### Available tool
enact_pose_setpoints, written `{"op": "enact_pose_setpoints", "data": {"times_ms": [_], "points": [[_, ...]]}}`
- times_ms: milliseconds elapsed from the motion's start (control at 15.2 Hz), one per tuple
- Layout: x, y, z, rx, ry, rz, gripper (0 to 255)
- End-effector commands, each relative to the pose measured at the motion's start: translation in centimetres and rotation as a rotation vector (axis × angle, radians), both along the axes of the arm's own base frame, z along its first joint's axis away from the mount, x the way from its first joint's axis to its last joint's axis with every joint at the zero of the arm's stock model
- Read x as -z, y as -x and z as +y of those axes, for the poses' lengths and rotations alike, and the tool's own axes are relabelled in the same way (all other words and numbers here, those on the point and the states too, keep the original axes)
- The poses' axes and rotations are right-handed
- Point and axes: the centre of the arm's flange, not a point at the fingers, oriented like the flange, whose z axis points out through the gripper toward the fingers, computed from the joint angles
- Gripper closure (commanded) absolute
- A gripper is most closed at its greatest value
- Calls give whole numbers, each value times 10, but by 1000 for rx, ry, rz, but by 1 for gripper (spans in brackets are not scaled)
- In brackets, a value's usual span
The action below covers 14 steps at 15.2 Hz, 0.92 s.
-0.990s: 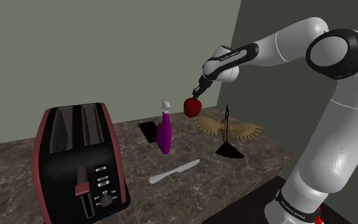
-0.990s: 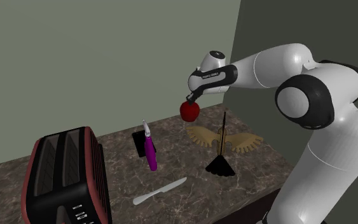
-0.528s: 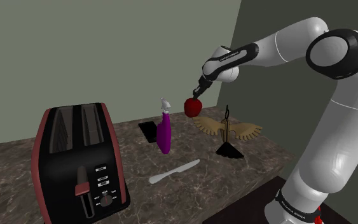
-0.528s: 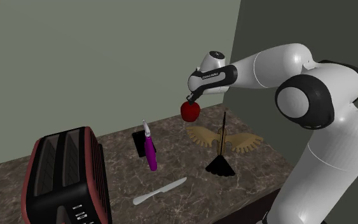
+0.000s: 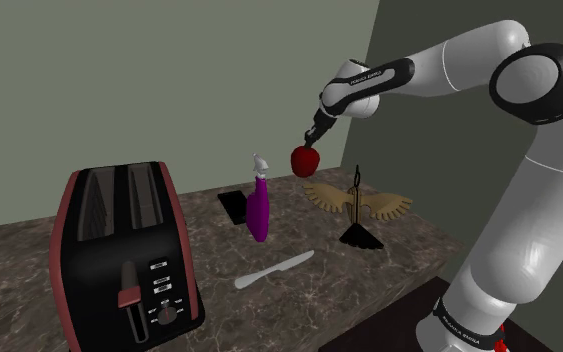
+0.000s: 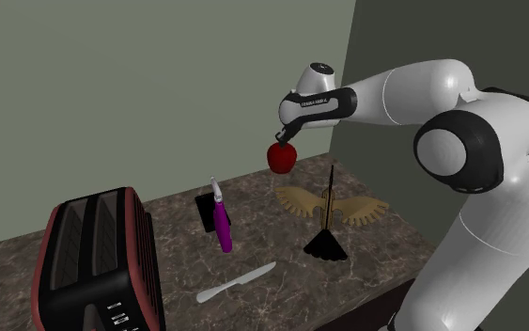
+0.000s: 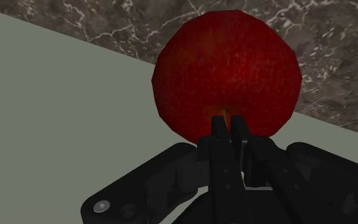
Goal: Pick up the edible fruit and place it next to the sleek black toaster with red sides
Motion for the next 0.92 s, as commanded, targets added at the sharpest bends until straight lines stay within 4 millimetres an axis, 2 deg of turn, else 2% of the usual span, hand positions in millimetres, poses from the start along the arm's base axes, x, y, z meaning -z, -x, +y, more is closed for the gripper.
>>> {"op": "enact_pose_setpoints", "data": {"times_ms": [0, 858], "points": [[-11, 1, 0, 0, 0, 0, 255], [-79, 1, 0, 0, 0, 0, 255]]}}
